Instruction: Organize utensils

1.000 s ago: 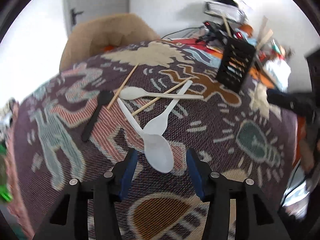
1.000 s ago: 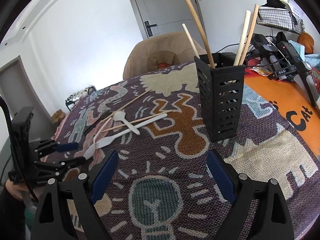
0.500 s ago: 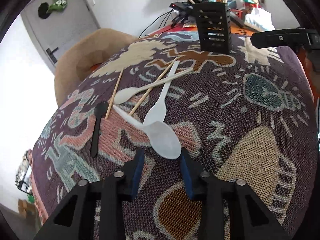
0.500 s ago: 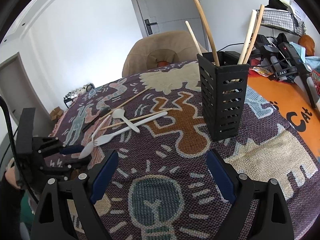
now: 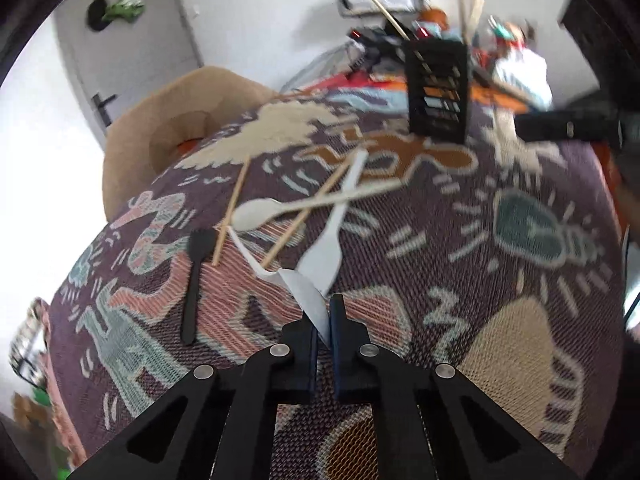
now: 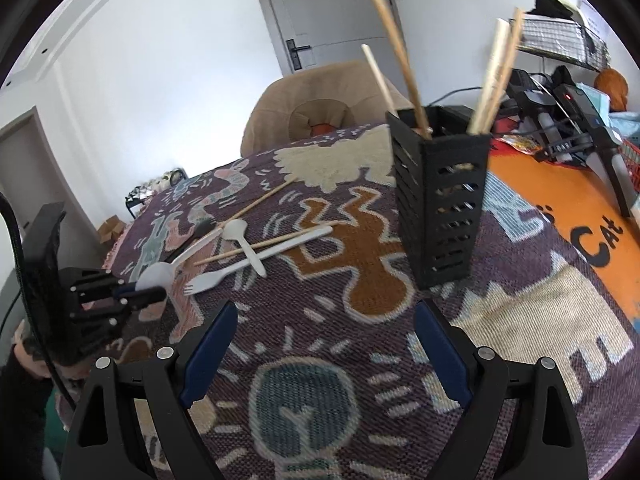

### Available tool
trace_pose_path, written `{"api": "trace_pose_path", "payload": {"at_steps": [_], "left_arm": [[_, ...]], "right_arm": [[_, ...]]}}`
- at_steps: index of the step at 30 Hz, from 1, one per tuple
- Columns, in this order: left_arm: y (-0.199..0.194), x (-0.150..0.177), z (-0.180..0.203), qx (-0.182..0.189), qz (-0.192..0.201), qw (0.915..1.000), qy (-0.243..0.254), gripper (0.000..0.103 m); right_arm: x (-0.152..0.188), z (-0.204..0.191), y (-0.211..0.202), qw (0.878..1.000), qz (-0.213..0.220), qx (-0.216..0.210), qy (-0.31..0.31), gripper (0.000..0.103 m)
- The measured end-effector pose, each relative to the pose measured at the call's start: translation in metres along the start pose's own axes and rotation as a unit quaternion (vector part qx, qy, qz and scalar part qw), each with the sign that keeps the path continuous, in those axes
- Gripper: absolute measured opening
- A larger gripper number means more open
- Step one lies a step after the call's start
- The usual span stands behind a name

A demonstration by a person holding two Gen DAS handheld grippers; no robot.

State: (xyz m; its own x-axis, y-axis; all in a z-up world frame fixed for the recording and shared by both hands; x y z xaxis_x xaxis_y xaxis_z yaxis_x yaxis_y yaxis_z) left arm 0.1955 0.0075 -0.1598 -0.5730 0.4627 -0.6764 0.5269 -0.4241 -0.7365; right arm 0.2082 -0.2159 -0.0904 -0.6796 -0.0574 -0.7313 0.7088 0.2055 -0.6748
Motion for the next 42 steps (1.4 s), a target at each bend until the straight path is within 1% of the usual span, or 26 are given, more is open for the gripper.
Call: {"api": "trace_pose_path", "payload": {"at_steps": [3, 8, 10, 12, 14, 15, 18, 19, 21, 22, 24, 26, 28, 31, 33, 34, 36, 38, 40, 41, 42], "left_arm": [[-0.016, -0.001, -0.011, 0.015, 0.034, 0.9979, -0.053, 0.004], [-0.036, -0.004, -0.018, 0.024, 0.077, 0.9914, -0.103, 0.004], [-0.043, -0.006, -0.021, 0.032, 0.089, 0.9882, -0.120, 0.003], [-0.052, -0.008, -0.023, 0.038, 0.103, 0.9842, -0.139, 0.003], [-0.059, -0.008, -0.027, 0.050, 0.113, 0.9799, -0.157, 0.003], [-0.062, -0.007, -0.029, 0.055, 0.118, 0.9774, -0.167, 0.003], [-0.074, -0.007, -0.037, 0.072, 0.139, 0.9667, -0.203, 0.003], [-0.078, -0.007, -0.039, 0.073, 0.146, 0.9642, -0.209, 0.003], [-0.082, -0.008, -0.042, 0.068, 0.156, 0.9620, -0.214, 0.003], [-0.083, -0.008, -0.045, 0.065, 0.160, 0.9606, -0.218, 0.003], [-0.084, -0.007, -0.052, 0.064, 0.167, 0.9564, -0.232, 0.002], [-0.086, -0.006, -0.060, 0.066, 0.176, 0.9508, -0.246, 0.002], [-0.090, -0.006, -0.068, 0.079, 0.186, 0.9425, -0.266, 0.002], [-0.099, -0.007, -0.073, 0.096, 0.199, 0.9329, -0.284, 0.002], [-0.106, -0.008, -0.076, 0.103, 0.206, 0.9276, -0.294, 0.002], [-0.108, -0.008, -0.078, 0.108, 0.209, 0.9244, -0.300, 0.002], [-0.111, -0.008, -0.082, 0.111, 0.213, 0.9200, -0.309, 0.002], [-0.113, -0.007, -0.086, 0.108, 0.216, 0.9186, -0.313, 0.002], [-0.113, -0.006, -0.088, 0.105, 0.216, 0.9179, -0.316, 0.002], [-0.113, -0.005, -0.089, 0.101, 0.215, 0.9186, -0.316, 0.002], [-0.113, -0.005, -0.090, 0.097, 0.214, 0.9194, -0.316, 0.002]], "right_arm": [[-0.008, -0.015, 0.002, 1.000, 0.003, -0.008, -0.020, 0.090], [-0.030, -0.051, 0.011, 0.997, 0.001, -0.023, -0.077, 0.090], [-0.039, -0.066, 0.022, 0.995, -0.010, -0.029, -0.098, 0.082], [-0.048, -0.081, 0.038, 0.991, -0.035, -0.040, -0.121, 0.072], [-0.052, -0.092, 0.051, 0.988, -0.054, -0.041, -0.138, 0.069], [-0.055, -0.098, 0.060, 0.986, -0.064, -0.041, -0.150, 0.065], [-0.061, -0.115, 0.084, 0.977, -0.091, -0.031, -0.188, 0.058], [-0.062, -0.119, 0.092, 0.974, -0.100, -0.029, -0.199, 0.057], [-0.062, -0.126, 0.106, 0.969, -0.120, -0.024, -0.214, 0.053], [-0.063, -0.128, 0.111, 0.967, -0.129, -0.025, -0.219, 0.053], [-0.063, -0.134, 0.123, 0.962, -0.149, -0.029, -0.227, 0.049], [-0.064, -0.139, 0.134, 0.957, -0.167, -0.025, -0.235, 0.049], [-0.066, -0.142, 0.144, 0.953, -0.178, -0.017, -0.245, 0.049], [-0.069, -0.149, 0.156, 0.946, -0.192, -0.008, -0.262, 0.047], [-0.069, -0.153, 0.162, 0.942, -0.202, -0.005, -0.269, 0.040], [-0.068, -0.155, 0.166, 0.940, -0.208, -0.002, -0.271, 0.040], [-0.067, -0.158, 0.172, 0.936, -0.217, -0.002, -0.276, 0.037], [-0.068, -0.160, 0.176, 0.936, -0.220, -0.004, -0.276, 0.036], [-0.070, -0.161, 0.176, 0.934, -0.226, -0.011, -0.275, 0.021], [-0.070, -0.162, 0.176, 0.933, -0.226, -0.011, -0.280, 0.012], [-0.069, -0.164, 0.175, 0.932, -0.223, -0.010, -0.286, 0.011]]}}
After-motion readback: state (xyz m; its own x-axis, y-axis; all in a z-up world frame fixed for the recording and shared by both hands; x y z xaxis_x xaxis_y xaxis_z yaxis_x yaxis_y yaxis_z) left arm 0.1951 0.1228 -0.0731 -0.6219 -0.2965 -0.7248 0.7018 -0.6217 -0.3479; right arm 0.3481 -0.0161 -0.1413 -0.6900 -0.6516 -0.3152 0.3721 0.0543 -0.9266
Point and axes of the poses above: each gripper's, at about its wrist camera, not at the fingertips, and y roughly the way its jaws point, z to its right, x to its underside, the point moved 4 cm from there along y, roughly the way its jaws point, and after that the axes turned 14 degrees about x, right-handed, at the moved point
